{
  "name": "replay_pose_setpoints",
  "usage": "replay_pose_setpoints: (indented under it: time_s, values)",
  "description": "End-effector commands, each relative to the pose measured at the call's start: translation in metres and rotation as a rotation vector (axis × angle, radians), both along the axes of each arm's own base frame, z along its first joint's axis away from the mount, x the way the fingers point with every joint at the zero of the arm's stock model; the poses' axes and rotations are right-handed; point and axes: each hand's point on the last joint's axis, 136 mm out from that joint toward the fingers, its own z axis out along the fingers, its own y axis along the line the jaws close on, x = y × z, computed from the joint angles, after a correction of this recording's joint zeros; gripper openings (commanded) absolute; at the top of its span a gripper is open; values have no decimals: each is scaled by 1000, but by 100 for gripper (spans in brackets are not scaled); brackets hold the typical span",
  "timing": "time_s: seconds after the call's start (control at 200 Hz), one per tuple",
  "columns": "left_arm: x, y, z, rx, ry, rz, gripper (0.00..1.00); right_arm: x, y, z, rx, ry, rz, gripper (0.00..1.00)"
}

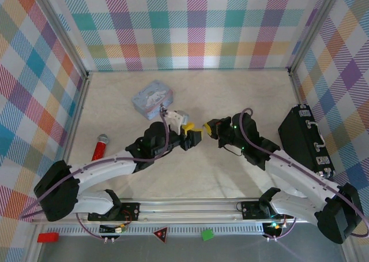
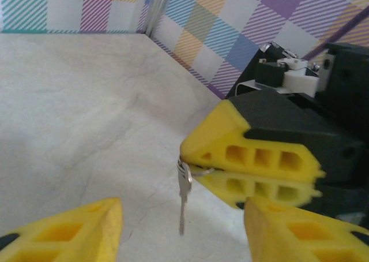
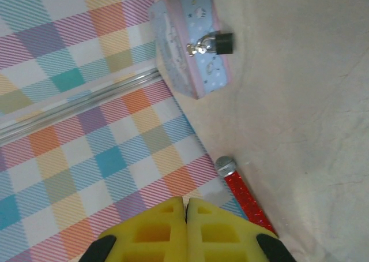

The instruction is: Unlock a padlock with a key

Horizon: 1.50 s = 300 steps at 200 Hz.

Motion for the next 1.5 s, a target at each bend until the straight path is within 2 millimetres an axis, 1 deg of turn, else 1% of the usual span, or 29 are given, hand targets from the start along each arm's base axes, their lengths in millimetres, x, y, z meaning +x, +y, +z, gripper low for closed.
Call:
replay_pose_setpoints:
  time_s: [0.0,0.1,0.195,0.225,0.255,0.32,0.4,0.46,0.63,0.66,0.72,0.755,0.785,0.915,1.155,1.195,1.26,1.33,1.39,1.415,1.445,1.495]
  values:
    - [-3,-15,9,-15,-12,-42,54,0,-2,15,61,-22,-33,0]
    - [-2,-16,10,-43,-12,-34,53,-3,-2,18,68,-26,-24,0]
    - [-1,-17,9,-51,-10,-33,51,-5,-3,16,72,-23,-23,0]
    - [-2,-18,8,-51,-8,-40,48,-6,-3,16,75,-22,-23,0]
    - [-3,-20,8,-53,-6,-55,42,-7,-3,17,79,-26,-21,0]
    - [-9,-26,8,-51,-4,-103,34,-9,-3,16,78,-24,-17,0]
    - [-8,-28,5,-38,14,-106,27,-10,-4,16,80,-25,-17,0]
    - [-8,-29,2,-36,17,-107,25,-11,-4,16,82,-27,-20,0]
    - [-12,-28,5,-52,14,-117,23,-13,-5,17,87,-31,-18,0]
    - [-13,-28,5,-54,15,-120,20,-13,-5,17,87,-30,-20,0]
    - [-16,-29,5,-49,14,-139,7,-14,-6,17,85,-32,-21,0]
    - [-17,-31,4,-43,19,-150,2,-14,-7,17,85,-32,-22,0]
    - [-17,-32,4,-40,21,-157,0,-14,-7,17,85,-32,-24,0]
    - [-17,-32,0,-35,27,-156,0,-15,-8,18,86,-34,-26,0]
    - [-17,-21,7,-25,-13,-122,0,-15,-13,15,51,-40,-41,0]
    - [-17,-18,5,1,-17,-115,0,-15,-16,15,22,-49,-45,5]
    - [-16,-13,3,51,-31,-101,0,-13,-21,19,-75,-125,-29,20]
    - [-19,-4,0,124,-46,-97,0,-9,-25,31,-219,-279,14,36]
    - [-22,5,-5,201,-53,-100,0,-9,-27,42,-403,-459,99,47]
    - [-24,9,-8,235,-51,-106,0,-10,-27,45,-474,-531,140,49]
    - [-27,13,-12,279,-52,-123,0,-12,-25,47,-559,-624,201,50]
    - [-32,20,-19,358,-59,-154,0,-17,-22,50,-667,-760,291,48]
